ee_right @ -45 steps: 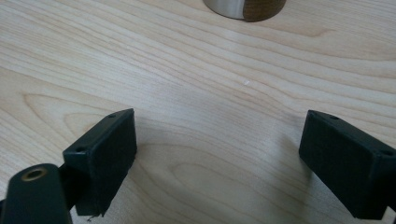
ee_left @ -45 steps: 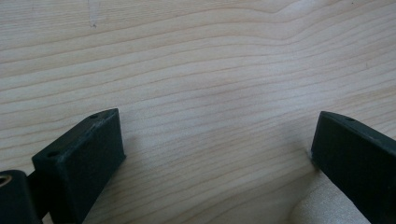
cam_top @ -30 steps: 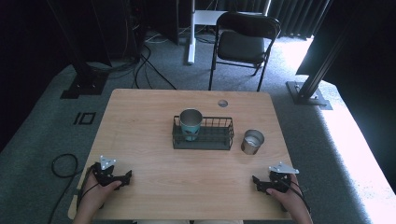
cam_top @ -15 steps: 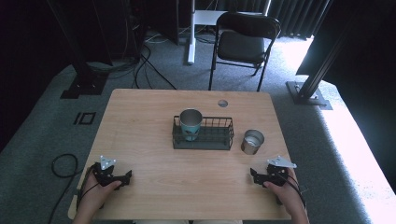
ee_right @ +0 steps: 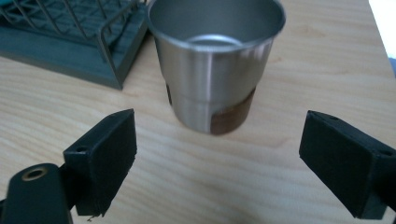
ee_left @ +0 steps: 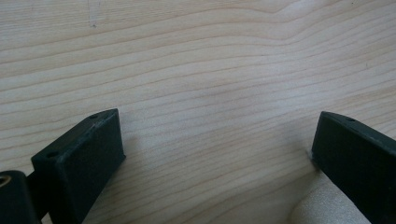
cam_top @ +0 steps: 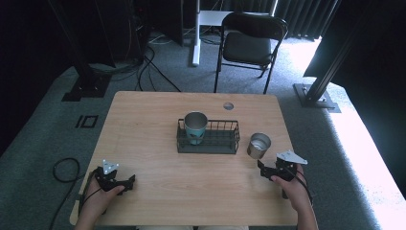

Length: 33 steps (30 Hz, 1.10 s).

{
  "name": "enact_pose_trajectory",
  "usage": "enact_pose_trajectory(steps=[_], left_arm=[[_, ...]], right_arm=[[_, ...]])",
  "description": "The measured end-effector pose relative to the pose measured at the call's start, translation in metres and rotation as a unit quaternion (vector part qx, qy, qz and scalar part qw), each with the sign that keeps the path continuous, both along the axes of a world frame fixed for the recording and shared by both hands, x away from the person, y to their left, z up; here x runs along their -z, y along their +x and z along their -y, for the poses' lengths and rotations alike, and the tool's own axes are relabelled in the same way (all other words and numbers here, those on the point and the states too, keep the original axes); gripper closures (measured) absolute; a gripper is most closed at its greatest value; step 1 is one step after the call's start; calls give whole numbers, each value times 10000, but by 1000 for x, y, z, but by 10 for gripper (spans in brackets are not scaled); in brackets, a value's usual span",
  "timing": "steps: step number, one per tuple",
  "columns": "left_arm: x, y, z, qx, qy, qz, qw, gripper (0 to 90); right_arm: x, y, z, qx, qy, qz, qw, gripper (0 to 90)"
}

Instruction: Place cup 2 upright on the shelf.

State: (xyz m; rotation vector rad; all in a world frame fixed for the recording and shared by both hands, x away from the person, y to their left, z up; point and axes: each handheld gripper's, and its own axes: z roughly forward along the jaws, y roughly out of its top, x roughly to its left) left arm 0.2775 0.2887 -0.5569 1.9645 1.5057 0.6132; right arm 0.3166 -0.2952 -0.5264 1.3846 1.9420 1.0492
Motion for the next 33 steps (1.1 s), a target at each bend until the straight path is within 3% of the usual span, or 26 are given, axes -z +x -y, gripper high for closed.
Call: enact_pose_trajectory(steps=[8,13,33], left_arm=[[0,0,0,0,0,1,10000,30],[0,0,0,-2,0,7,10000,29],[0,0,0,-3,-1,5,10000,30]], right_arm=[[-4,9,-2,5,103,275,9996,108],[-2,17,-1,44,77,269,9996,108],[10,38,-9,72,350,282,9990,108]])
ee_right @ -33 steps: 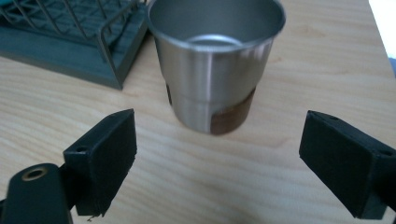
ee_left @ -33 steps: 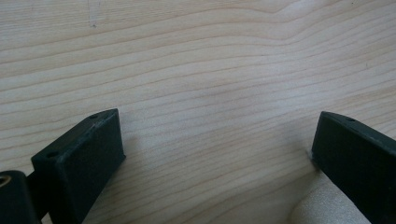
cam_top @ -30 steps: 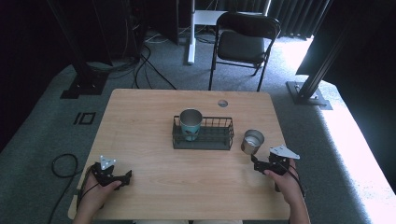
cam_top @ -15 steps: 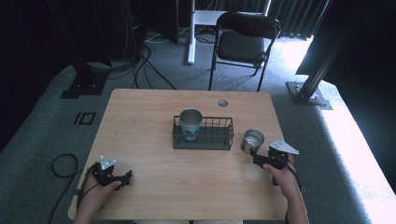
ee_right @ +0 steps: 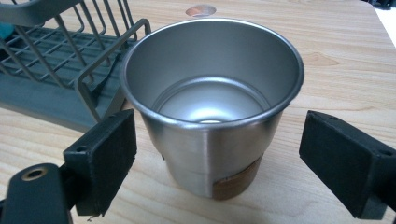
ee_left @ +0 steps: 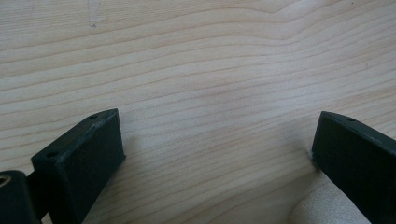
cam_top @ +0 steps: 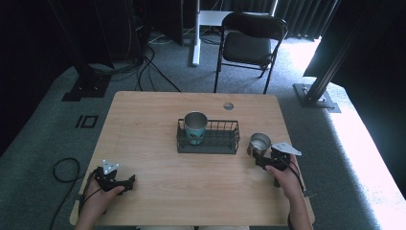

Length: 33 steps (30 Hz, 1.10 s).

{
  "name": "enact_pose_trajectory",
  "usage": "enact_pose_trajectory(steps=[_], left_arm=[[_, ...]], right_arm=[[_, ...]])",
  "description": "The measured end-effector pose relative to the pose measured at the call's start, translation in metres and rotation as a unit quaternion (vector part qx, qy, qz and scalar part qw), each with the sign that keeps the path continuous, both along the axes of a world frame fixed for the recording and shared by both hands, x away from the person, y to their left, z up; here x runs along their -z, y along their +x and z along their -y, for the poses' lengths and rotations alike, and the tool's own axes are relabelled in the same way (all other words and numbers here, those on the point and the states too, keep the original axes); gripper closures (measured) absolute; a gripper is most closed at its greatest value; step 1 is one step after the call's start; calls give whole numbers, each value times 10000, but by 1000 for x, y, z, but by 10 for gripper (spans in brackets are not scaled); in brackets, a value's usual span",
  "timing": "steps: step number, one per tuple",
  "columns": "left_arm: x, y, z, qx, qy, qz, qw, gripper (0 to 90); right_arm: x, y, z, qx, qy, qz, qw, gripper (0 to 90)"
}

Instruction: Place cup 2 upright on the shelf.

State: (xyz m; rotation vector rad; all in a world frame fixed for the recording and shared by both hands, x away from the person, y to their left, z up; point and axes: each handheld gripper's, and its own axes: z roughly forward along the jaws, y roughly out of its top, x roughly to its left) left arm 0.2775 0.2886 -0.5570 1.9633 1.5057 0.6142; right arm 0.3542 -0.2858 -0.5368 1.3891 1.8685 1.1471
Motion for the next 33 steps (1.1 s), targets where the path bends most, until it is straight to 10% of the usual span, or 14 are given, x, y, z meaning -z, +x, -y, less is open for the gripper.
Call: enact_pose_trajectory(steps=[33], left_arm=[[0,0,0,1,1,1,10000,29]], right_arm=[[4,14,-15,225,115,341,9991,166]])
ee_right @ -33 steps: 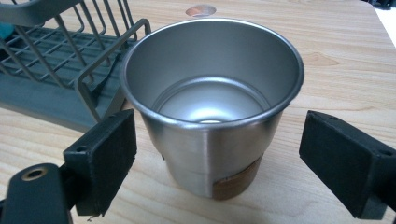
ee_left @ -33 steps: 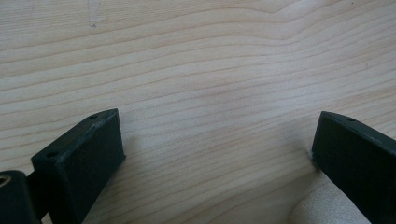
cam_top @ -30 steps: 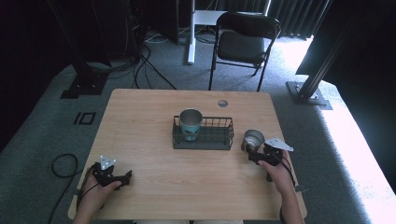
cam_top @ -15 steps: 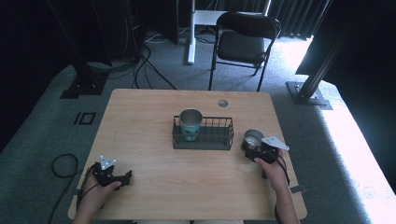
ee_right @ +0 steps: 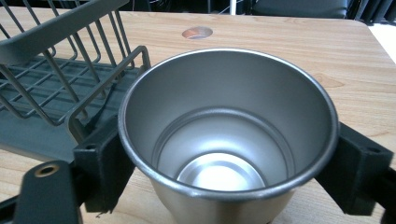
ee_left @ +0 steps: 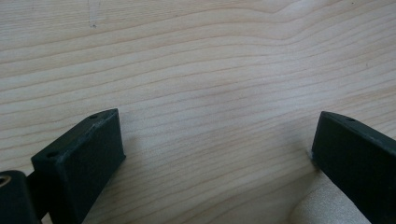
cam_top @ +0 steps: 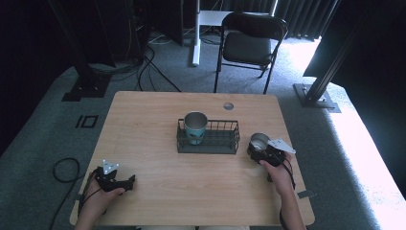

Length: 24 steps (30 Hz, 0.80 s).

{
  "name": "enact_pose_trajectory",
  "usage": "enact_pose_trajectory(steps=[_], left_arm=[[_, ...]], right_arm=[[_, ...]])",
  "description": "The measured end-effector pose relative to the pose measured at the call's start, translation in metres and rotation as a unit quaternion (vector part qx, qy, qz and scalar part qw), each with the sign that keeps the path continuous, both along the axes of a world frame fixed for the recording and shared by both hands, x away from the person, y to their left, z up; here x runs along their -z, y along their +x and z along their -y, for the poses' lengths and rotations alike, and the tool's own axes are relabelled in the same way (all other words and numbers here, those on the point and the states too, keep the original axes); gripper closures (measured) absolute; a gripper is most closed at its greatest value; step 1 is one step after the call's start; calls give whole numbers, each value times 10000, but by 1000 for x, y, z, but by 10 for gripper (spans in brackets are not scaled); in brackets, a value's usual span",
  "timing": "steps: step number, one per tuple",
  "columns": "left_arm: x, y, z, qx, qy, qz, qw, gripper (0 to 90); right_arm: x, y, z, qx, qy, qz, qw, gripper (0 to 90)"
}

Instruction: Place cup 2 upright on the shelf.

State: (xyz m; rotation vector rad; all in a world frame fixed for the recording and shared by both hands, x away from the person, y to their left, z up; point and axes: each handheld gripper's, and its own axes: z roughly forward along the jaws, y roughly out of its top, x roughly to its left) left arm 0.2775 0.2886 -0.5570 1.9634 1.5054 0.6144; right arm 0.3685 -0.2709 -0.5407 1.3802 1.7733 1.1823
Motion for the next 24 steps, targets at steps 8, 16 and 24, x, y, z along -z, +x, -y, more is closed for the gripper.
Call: enact_pose_trajectory(steps=[8,16,24], left_arm=[[0,0,0,-2,-4,0,10000,29],[0,0,0,-7,-11,2,10000,29],[0,0,0,-10,-12,7,10000,29]], right_arm=[[-6,1,1,55,-112,-74,9999,180],[-10,0,5,81,-71,-97,9999,181],[-20,-1,6,76,-85,-97,9999,181]])
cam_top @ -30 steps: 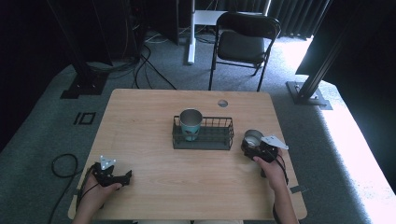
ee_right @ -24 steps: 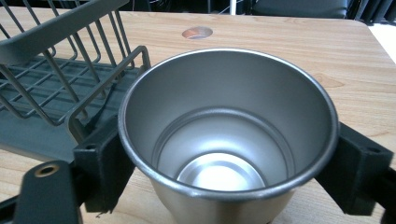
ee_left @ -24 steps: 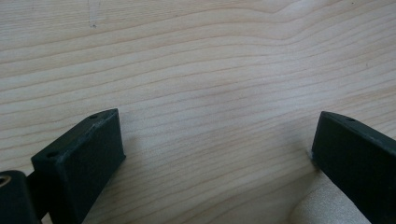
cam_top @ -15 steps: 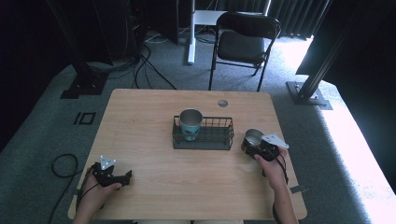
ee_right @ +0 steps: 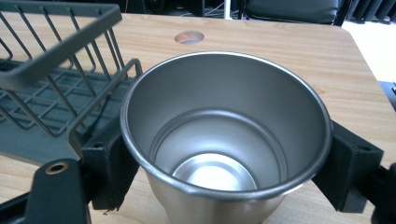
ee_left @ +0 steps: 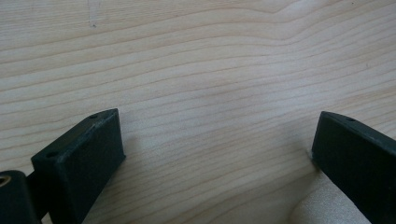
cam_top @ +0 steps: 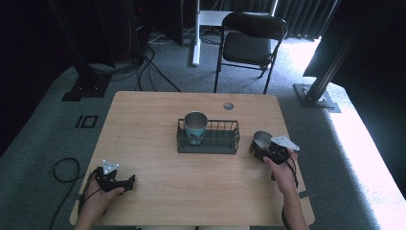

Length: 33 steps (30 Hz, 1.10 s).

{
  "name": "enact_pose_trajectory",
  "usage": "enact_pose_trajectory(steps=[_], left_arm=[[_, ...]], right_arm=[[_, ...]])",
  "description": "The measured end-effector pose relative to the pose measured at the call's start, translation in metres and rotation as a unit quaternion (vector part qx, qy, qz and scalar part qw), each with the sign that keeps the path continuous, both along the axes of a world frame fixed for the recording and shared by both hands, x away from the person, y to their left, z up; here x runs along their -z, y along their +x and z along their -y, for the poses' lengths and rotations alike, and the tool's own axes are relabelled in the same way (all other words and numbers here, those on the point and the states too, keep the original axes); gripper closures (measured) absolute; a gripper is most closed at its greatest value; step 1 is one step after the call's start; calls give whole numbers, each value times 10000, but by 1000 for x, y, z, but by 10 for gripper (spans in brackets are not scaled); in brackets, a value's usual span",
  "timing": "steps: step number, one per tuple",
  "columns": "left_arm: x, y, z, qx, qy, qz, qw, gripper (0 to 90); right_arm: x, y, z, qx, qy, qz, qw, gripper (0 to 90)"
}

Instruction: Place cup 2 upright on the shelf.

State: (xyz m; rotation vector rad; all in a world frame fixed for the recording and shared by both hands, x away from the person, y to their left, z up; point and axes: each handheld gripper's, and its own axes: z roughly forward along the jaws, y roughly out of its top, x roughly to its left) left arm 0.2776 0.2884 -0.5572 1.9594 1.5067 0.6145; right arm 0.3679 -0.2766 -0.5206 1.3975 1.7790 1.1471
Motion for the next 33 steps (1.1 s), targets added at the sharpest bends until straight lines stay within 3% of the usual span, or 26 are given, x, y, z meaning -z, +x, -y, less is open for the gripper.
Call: enact_pose_trajectory(steps=[33], left_arm=[[0,0,0,2,3,-10,10000,30]], right_arm=[[-53,4,-15,-196,-166,230,9994,181]])
